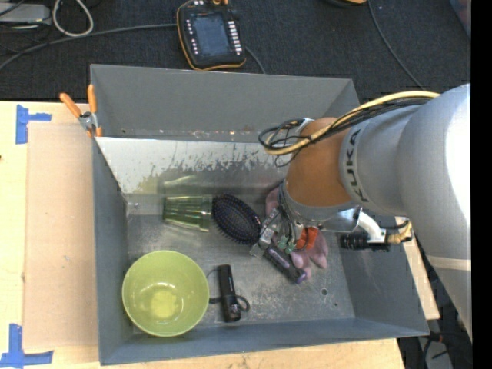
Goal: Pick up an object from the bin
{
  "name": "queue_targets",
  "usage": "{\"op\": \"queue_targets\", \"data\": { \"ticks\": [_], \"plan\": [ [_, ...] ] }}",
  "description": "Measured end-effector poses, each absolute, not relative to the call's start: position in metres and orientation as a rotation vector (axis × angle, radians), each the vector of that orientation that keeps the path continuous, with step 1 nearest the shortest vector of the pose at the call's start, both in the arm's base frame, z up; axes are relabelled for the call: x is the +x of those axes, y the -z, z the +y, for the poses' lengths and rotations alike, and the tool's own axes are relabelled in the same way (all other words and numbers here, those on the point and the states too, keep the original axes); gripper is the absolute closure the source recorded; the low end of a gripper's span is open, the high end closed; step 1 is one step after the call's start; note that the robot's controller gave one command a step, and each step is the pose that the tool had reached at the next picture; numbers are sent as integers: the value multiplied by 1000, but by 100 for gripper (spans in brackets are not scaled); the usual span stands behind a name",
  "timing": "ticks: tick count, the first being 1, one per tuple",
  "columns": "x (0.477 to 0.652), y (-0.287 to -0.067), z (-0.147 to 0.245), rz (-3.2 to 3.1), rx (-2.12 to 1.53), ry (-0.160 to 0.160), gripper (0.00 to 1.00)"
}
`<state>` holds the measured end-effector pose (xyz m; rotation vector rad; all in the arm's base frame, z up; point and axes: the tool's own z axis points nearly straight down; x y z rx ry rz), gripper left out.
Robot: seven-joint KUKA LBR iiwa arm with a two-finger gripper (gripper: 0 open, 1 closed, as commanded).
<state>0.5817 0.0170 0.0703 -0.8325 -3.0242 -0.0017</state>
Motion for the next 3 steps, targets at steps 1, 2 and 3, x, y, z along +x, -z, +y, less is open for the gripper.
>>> {"op": "queue_targets", "data": {
  "ticks": [1, 2, 3],
  "plan": [
    [582, -70, 17, -3024, -832, 1, 100],
    [581, -75, 17, -3023, -831, 0, 100],
    [579, -115, 17, -3018, -828, -1, 100]
  ]
}}
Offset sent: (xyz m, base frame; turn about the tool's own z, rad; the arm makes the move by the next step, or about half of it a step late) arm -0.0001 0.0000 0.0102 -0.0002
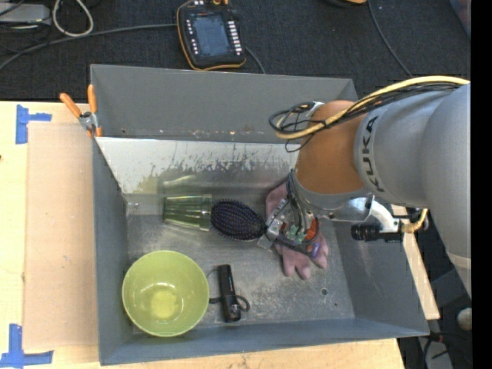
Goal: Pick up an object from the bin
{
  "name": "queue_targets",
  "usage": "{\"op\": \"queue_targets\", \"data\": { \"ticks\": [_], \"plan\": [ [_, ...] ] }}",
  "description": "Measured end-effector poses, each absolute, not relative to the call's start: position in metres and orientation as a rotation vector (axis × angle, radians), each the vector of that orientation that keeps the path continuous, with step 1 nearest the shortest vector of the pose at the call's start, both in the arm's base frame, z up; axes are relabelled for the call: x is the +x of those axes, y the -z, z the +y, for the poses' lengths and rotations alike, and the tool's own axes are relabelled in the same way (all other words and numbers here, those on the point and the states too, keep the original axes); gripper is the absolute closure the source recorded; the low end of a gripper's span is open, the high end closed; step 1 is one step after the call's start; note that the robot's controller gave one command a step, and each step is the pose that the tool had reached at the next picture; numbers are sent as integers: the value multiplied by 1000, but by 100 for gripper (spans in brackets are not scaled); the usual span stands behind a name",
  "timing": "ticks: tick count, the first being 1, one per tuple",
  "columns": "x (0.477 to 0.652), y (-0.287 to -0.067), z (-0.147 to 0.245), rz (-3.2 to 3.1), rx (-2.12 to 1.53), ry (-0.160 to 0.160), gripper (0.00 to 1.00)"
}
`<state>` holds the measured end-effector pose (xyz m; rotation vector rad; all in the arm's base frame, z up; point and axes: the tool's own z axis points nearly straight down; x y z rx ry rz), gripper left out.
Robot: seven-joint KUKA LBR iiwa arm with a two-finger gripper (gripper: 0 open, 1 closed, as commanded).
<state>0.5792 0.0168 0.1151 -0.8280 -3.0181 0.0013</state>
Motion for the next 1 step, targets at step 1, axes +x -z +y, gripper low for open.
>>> {"op": "queue_targets", "data": {
  "ticks": [1],
  "plan": [
    [578, -138, 17, -3015, -824, -1, 100]
  ]
}}
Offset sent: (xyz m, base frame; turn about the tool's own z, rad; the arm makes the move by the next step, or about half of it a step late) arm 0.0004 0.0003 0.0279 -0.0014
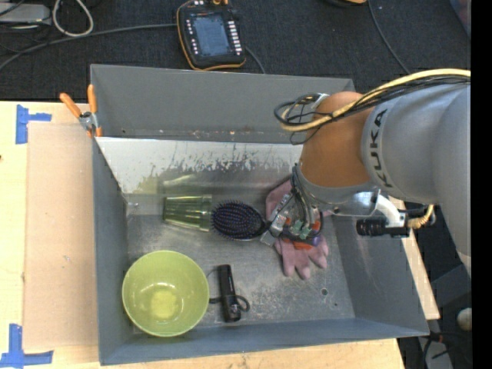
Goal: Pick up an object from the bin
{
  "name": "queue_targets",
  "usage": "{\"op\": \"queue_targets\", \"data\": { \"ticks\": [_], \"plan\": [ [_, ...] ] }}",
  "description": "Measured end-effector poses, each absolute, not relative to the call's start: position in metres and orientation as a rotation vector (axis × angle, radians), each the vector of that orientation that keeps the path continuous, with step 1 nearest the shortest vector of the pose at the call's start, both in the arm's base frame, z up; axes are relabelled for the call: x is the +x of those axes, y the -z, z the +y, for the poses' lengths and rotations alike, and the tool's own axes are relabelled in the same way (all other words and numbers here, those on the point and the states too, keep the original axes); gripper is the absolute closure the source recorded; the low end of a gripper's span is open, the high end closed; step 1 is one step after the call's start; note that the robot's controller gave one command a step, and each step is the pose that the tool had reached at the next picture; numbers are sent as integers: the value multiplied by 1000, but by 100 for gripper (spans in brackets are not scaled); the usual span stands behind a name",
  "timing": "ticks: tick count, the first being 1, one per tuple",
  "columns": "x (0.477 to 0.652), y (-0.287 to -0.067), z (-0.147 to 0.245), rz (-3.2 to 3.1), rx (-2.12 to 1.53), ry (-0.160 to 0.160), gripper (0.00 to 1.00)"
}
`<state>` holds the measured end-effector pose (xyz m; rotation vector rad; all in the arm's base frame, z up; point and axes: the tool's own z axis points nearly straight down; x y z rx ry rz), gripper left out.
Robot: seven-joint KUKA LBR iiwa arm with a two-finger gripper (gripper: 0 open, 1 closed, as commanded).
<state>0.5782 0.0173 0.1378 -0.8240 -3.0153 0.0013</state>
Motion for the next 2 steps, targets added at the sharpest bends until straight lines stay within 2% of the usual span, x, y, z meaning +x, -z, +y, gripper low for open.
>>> {"op": "queue_targets", "data": {
  "ticks": [2],
  "plan": [
    [578, -153, 17, -3015, -820, -1, 100]
  ]
}}
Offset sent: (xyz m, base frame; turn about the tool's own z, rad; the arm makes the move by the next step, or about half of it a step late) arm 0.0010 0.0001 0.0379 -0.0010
